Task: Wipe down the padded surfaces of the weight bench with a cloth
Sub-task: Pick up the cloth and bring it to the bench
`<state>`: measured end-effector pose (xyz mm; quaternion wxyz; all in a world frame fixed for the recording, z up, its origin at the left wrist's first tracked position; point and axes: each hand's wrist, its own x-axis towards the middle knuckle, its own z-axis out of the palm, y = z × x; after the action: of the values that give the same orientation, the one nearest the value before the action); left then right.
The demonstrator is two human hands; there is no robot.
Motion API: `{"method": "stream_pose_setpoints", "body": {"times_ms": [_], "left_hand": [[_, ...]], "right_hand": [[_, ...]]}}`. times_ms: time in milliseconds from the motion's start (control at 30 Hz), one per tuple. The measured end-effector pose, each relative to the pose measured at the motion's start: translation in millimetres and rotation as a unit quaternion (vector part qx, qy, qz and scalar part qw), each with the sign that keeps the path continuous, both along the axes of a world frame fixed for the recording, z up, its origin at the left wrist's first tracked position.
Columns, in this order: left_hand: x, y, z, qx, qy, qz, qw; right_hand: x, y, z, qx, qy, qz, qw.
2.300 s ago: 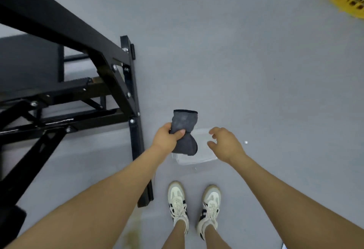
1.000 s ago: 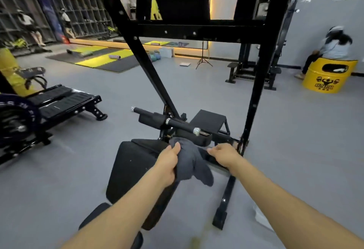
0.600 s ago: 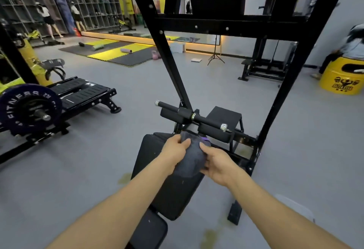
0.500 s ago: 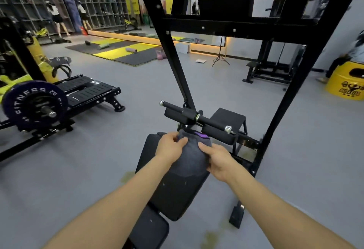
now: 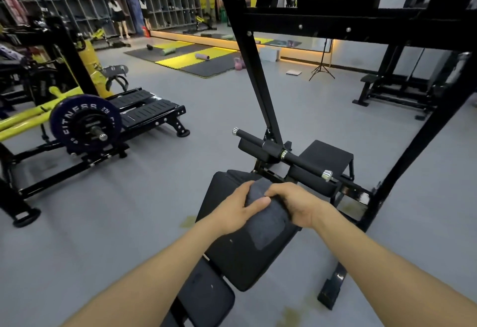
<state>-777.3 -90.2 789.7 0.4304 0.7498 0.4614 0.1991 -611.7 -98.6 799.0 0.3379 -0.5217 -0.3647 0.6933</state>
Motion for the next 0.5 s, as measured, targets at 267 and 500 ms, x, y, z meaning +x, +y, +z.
{"method": "stream_pose_setpoints", "body": {"times_ms": [267,500], "left_hand": [[12,22,-37,-0.083,-0.023,0.231,0.969],[22,19,-42,-0.255,-0.272,0.373,0.850]], "right_hand": [[5,17,-19,0.140,-0.288,-0.037,0.947],[-29,23,-33,0.133,-0.243,0.057,0.959]]}}
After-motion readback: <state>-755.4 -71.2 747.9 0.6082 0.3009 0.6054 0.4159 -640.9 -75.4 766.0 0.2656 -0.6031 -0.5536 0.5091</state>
